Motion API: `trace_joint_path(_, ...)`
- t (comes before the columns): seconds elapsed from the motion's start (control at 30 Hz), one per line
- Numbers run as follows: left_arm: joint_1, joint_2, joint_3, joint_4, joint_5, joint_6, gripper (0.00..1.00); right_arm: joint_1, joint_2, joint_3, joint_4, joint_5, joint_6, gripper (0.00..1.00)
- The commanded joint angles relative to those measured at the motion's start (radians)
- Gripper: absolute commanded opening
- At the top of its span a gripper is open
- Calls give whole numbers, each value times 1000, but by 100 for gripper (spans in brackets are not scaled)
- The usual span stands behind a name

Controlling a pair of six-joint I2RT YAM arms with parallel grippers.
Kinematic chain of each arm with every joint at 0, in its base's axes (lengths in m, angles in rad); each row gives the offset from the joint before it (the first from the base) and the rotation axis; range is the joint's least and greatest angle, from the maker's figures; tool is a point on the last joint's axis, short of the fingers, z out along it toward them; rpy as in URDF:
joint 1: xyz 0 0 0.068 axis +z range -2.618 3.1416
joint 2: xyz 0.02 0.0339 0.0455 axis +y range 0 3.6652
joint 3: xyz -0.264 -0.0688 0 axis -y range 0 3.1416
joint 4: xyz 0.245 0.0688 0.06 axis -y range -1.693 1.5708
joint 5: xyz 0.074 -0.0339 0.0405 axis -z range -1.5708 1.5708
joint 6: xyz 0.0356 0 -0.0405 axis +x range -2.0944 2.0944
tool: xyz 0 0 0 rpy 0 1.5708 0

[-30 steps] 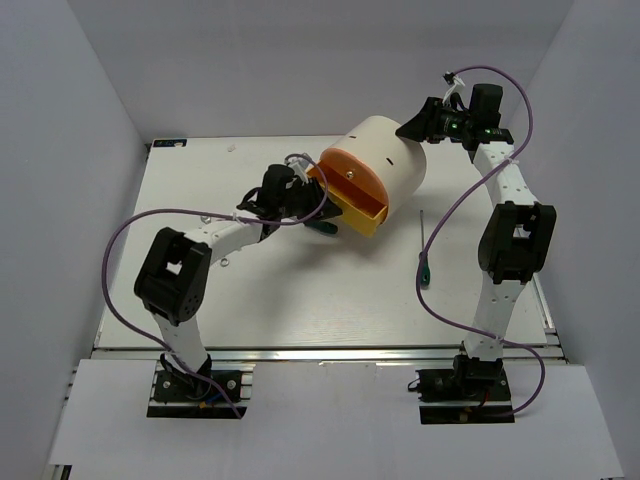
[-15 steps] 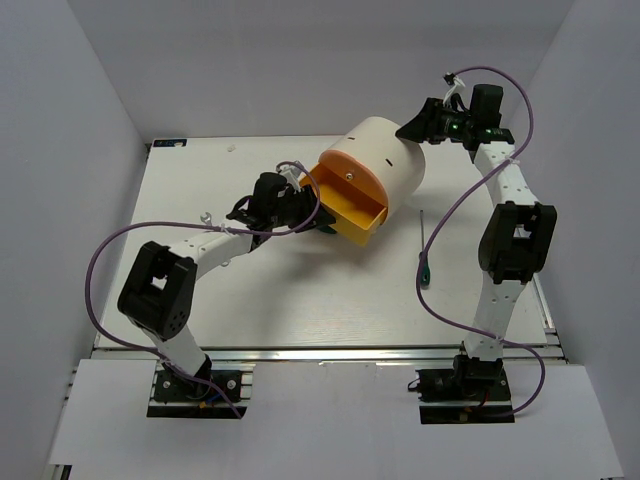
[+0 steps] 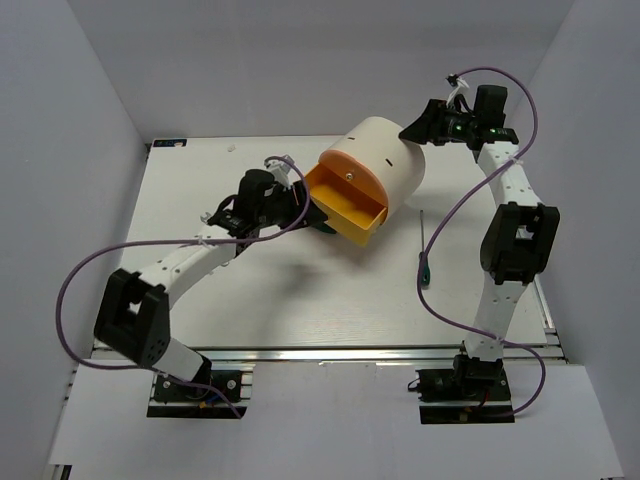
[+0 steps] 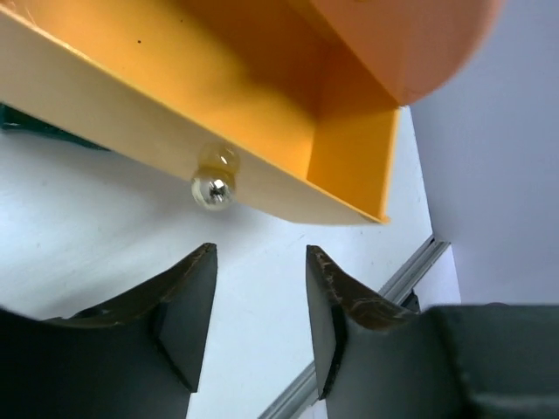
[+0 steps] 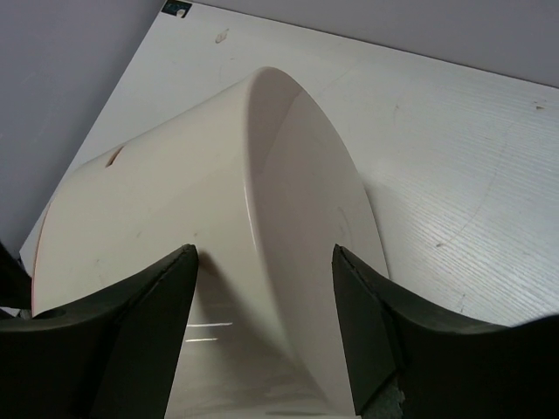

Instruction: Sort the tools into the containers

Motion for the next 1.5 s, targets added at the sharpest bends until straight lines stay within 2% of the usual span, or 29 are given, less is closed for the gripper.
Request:
trace_joint_path(0.0,23,-148,-26,-101,-74,39,52,-34,-52,20,-69,23,-52,68)
trace_joint_path(0.13,128,-301,-111,-183,-129,36,40,-73,-107,15,-101,16,-81,70)
trace_joint_path(0.27,240,-453,-177,-289,-144,56,38,-115,-173,-20,-166,14,-164,74)
trace_joint_path(0.33,273,-490,-193,-323,-172,76,41,-123,-227,-60,-202,19,-244,74)
trace_joint_path(0.37,276,-506,-202,-352,-190,79,45,-123,-251,-83,-231,26,-273,74)
trace_joint_path(0.4,277,-532,-207,-363,-207,81,56,-124,-305,-148,-239,42,-328,74)
trace_joint_path(0.5,279,-556,-237,-391,-264,67,66,-124,-429,-282,-256,46,-425,73)
trace_joint_path(0.53,279,-555,-248,-391,-267,50,67,-124,-461,-384,-262,42,-518,72)
trace_joint_path(0.6,279,-541,-274,-378,-263,18,68,-124,-567,-486,-306,1,-654,72)
trace_joint_path(0.63,281,-520,-283,-366,-258,-34,67,-123,-604,-587,-319,-16,-786,71)
trace_joint_path(0.73,281,-455,-305,-290,-218,-135,66,-123,-741,-724,-308,-38,-882,65)
trace_joint_path(0.77,279,-437,-308,-253,-207,-157,65,-115,-765,-788,-302,-3,-868,62)
trace_joint_path(0.8,281,-420,-308,-234,-206,-178,65,-110,-799,-810,-300,22,-850,55)
trace_joint_path(0.9,281,-352,-299,-176,-200,-225,65,-86,-854,-896,-351,135,-795,47)
trace_joint_path(0.93,281,-337,-291,-164,-200,-246,65,-71,-874,-933,-339,173,-778,47)
trace_joint_path(0.97,281,-302,-286,-142,-198,-258,65,-28,-899,-972,-317,280,-753,48)
trace_joint_path(1.0,281,-285,-282,-135,-197,-275,66,1,-941,-1052,-297,342,-702,51)
trace_joint_path(1.07,279,-228,-268,-102,-187,-329,66,90,-974,-1109,-253,445,-660,55)
trace_joint_path(1.17,281,-164,-233,-76,-161,-410,67,161,-1014,-1175,-187,503,-574,60)
trace_joint_path(1.33,230,45,-86,-117,-169,-527,70,176,-1006,-1207,-133,520,-500,62)
trace_joint_path(1.47,192,210,123,-298,-239,-608,72,176,-1006,-1204,-128,556,-512,63)
